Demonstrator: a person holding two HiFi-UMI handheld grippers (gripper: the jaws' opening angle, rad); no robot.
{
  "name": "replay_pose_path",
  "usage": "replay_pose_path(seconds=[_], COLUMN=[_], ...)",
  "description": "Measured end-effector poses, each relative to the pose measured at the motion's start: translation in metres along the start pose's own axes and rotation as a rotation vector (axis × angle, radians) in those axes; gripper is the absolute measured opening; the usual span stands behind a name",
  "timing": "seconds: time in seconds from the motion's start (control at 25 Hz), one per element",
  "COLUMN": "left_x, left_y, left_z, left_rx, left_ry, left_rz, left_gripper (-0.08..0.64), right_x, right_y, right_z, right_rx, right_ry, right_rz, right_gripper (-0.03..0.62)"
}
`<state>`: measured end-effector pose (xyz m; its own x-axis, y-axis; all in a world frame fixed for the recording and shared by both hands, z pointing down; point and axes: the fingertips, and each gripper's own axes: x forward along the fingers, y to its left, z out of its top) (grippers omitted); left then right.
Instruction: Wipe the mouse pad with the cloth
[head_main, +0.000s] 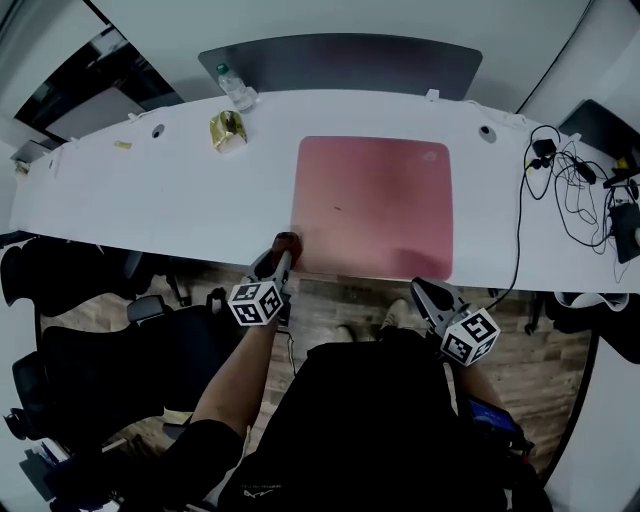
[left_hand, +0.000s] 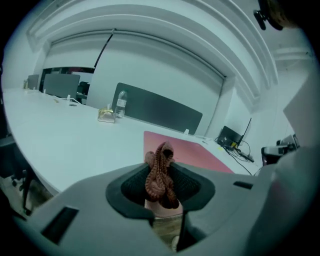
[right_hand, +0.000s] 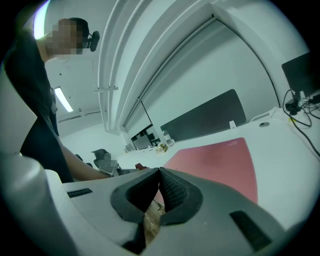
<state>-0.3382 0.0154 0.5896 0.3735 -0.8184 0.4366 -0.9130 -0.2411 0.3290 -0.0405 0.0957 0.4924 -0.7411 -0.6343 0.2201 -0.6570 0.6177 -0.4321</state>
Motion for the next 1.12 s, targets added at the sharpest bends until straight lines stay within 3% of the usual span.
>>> replay_pose_path(seconds=[0.36,0.52,0.72,1.12], left_x=[-0.01,-0.008,-0.002,0.022], left_y=[0.0,-0.009,-0.028,-0.095], left_z=[-0.039,-0.046,-0.045,-0.054], left_rx=[0.055,0.001,-0.067,-0.056], left_ry=[0.148,0.207,0.196,0.205], left_rz=[0.046,0.05,0.028,-0.083], left_gripper=[0.126,0.12,0.107,0.107], right_x=[-0.004,0.005,0.012,0.002], right_y=[-0.012,-0.016,-0.02,-0.044], right_z=[-0.004,0.003,0.008,0.016], right_rx=[0.024,0.022,0.027,0.038], right_ry=[0.021,0.014,0.009,0.01], right_rz=[0.005,0.025,0.041,0.029], right_gripper=[0.026,0.026,0.026,0.026])
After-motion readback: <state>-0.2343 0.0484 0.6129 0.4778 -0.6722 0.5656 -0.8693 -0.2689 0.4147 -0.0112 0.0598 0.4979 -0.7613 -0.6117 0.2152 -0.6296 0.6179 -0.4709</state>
